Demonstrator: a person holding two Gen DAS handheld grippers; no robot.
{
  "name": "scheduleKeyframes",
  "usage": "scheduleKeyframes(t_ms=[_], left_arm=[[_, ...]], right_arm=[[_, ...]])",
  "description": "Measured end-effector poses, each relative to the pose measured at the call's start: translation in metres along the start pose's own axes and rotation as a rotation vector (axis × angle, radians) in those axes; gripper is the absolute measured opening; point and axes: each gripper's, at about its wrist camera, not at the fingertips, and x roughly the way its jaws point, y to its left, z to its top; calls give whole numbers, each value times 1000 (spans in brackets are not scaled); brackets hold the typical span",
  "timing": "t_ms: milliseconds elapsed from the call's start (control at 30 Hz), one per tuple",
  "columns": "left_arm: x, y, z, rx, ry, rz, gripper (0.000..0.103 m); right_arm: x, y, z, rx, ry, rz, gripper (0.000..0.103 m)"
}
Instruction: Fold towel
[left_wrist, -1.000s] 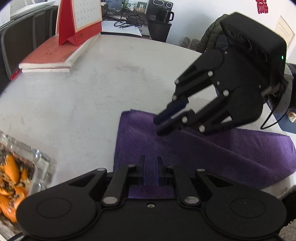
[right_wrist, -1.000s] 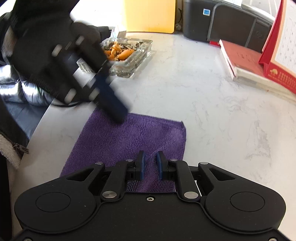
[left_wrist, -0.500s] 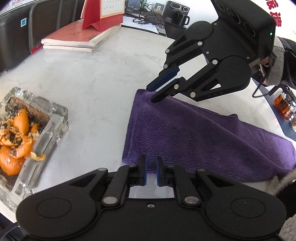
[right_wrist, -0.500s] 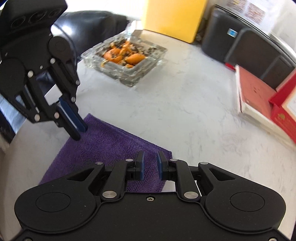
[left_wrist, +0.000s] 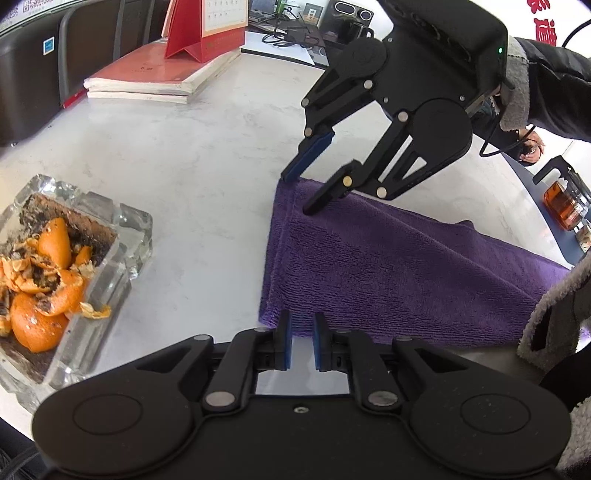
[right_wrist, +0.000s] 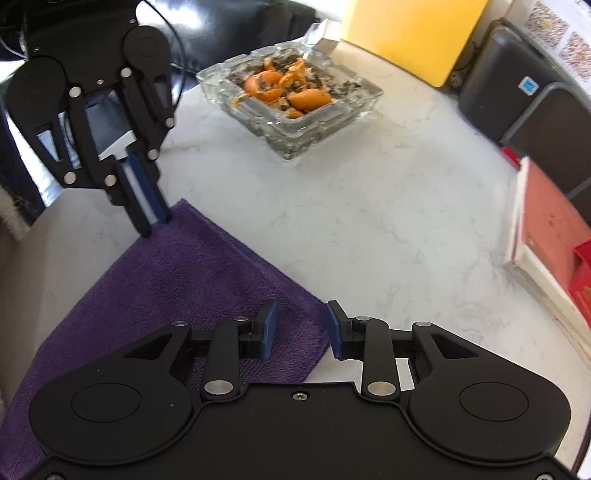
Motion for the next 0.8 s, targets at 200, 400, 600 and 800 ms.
scheduleKeyframes(t_ms=[200,400,600,800], left_arm=[[0,3,10,1,-36,18,19],[11,9,15,-3,-34,30,19],[18,12,20,8,-24,11,21],[19,13,21,18,-20,0,21]], right_arm=[[2,-5,3,-34,17,49,28],[2,-3,4,-38,30,75,15],[1,-4,7,-44,37,88,5],[-9,-2,11,-58,4,74,4]])
